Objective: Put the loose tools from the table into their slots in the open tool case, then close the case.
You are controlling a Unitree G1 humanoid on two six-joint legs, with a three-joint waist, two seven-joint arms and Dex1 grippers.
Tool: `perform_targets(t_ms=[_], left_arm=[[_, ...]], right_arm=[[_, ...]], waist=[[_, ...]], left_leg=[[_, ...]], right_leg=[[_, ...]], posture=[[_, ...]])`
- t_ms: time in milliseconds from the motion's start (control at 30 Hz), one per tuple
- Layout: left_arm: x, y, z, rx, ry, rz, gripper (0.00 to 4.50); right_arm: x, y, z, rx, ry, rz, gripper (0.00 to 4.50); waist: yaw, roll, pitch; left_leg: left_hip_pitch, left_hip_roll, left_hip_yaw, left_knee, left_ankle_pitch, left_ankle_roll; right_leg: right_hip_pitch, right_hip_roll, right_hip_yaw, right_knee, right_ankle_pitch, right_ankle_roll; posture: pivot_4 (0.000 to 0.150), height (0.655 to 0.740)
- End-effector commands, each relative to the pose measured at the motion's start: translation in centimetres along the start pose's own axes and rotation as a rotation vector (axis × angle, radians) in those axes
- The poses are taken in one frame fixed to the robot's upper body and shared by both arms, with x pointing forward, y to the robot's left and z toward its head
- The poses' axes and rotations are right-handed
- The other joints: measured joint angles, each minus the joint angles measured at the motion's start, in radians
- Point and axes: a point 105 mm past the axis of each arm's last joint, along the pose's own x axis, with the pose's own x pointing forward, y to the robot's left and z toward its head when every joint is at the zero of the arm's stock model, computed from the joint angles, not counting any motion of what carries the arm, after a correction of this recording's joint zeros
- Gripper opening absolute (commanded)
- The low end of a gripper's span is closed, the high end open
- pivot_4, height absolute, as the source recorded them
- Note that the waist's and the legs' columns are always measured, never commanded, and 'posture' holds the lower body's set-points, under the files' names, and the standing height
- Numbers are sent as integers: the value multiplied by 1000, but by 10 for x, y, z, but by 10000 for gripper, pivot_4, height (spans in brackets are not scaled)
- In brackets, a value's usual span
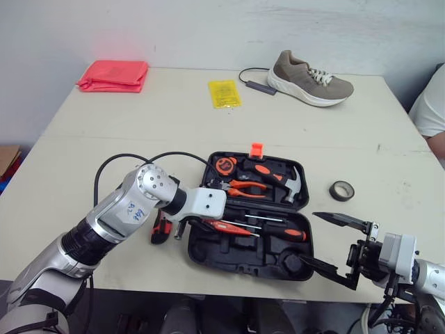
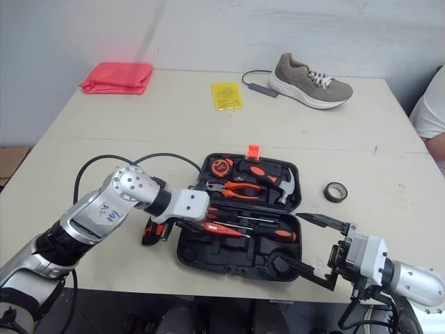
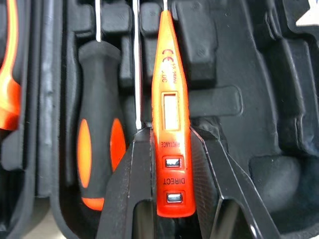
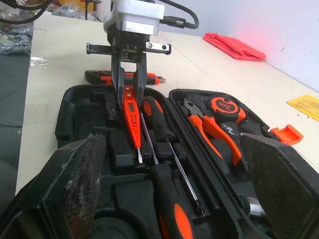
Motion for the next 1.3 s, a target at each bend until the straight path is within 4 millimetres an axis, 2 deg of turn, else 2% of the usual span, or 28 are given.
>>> perform_targets(t_ms=[33, 400, 600, 1067, 1133, 1233, 1300], left_arm=[[1, -3, -4, 4, 35, -11, 3154], [8, -7, -24, -24, 144, -27, 3154], [15, -6, -12, -89, 112, -39, 3153], [12, -8, -12, -45, 117, -25, 3152], [10, -9, -12, -28, 117, -33, 13655], [8, -9, -3, -7, 70, -26, 25466], [5, -10, -1, 5, 62, -32, 25466]], right_arm=[[0, -3, 9, -54, -13, -2, 45000], [2, -2, 8, -51, -16, 1, 45000], [3, -1, 6, -47, -20, 2, 45000], [5, -1, 5, -45, -29, 11, 45000], [5, -1, 5, -45, -30, 11, 45000], [5, -2, 5, -46, -30, 12, 45000], [5, -2, 5, -45, -30, 12, 45000]], waist=[[0, 0, 0], [-1, 0, 0], [0, 1, -1], [1, 1, -1], [0, 1, -1], [0, 1, -1], [0, 1, -1]], left_leg=[[0, 0, 0, 0, 0, 0], [1, 0, 0, 0, 0, 0], [2, 0, 0, 1, 0, 0], [2, 0, 0, 2, 0, 0], [2, 0, 0, 2, 0, 0], [2, 0, 0, 1, 0, 0], [2, 0, 0, 1, 0, 0]], right_leg=[[0, 0, 0, 0, 0, 0], [1, 1, 0, 1, 0, 0], [2, 0, 1, 2, 0, 0], [2, 0, 1, 3, 0, 0], [2, 0, 1, 3, 0, 0], [2, 0, 1, 3, 0, 0], [1, 0, 1, 4, 0, -1]], posture=[[1500, 7400], [1500, 7400], [1500, 7400], [1500, 7400], [1500, 7400], [1500, 7400], [1500, 7400]])
